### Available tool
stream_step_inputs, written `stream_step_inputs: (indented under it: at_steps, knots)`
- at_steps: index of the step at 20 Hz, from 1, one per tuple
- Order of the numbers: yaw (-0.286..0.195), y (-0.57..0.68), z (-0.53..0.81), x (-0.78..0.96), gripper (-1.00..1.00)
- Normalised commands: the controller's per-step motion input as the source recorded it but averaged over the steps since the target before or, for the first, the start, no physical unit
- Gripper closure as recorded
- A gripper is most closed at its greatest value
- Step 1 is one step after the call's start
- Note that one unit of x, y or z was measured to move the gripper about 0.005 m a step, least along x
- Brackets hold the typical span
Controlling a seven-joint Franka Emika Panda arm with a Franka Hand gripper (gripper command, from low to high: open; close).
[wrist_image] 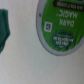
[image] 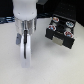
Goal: Open the kcup holder, insert the kcup into the holder, and close the kcup holder
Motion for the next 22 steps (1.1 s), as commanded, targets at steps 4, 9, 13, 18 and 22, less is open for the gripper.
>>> stream_step_inputs:
  at_steps: [4, 9, 13, 18, 22]
  knots:
    - [0.005, 0.09, -0.21, -0.33, -1.00]
    - [-0.026, 0.00, -0.05, -0.21, -1.00]
    - [-0.050, -0.02, -0.01, -0.02, 1.00]
    - [-0.078, -0.04, 0.02, 0.02, 1.00]
    - [-0.023, 0.02, 0.15, 0.03, 1.00]
